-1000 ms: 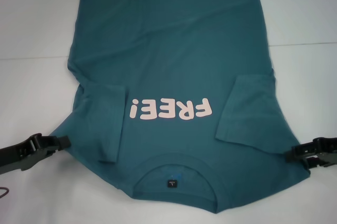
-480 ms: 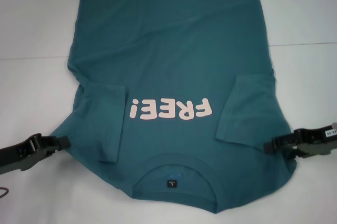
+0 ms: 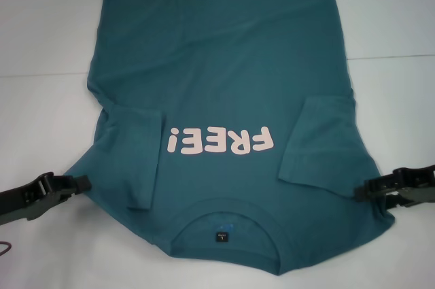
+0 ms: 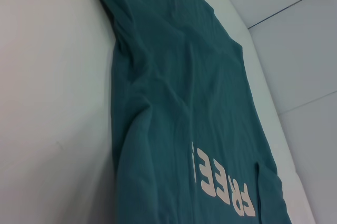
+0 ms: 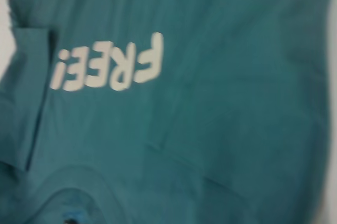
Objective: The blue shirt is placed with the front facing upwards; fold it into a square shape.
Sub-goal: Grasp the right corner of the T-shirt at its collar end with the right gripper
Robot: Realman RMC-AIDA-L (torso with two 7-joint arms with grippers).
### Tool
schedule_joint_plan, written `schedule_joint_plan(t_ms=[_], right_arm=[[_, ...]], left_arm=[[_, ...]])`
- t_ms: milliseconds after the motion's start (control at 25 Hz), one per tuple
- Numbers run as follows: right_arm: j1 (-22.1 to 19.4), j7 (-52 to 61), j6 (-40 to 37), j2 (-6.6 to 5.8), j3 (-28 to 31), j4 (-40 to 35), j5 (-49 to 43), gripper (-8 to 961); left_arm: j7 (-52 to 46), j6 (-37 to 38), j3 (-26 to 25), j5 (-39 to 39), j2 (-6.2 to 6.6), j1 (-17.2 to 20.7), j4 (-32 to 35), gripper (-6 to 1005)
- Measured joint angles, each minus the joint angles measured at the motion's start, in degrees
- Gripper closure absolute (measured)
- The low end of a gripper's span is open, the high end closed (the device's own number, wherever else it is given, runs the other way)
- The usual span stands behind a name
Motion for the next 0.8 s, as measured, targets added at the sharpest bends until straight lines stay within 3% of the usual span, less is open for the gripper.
schedule_joint_plan(t_ms=[360, 800], right_arm=[[-0.3, 0.6, -1.0, -1.30, 0.3, -0.3, -1.5, 137], [0.0, 1.3, -1.2, -1.38, 0.3, -0.3, -4.8, 136]], left_arm=[[0.0, 0.0, 0.0, 0.0, -0.15, 0.0, 0.0, 985], [-0.1, 0.0, 0.0, -0.5, -0.18, 0.0, 0.0, 985]])
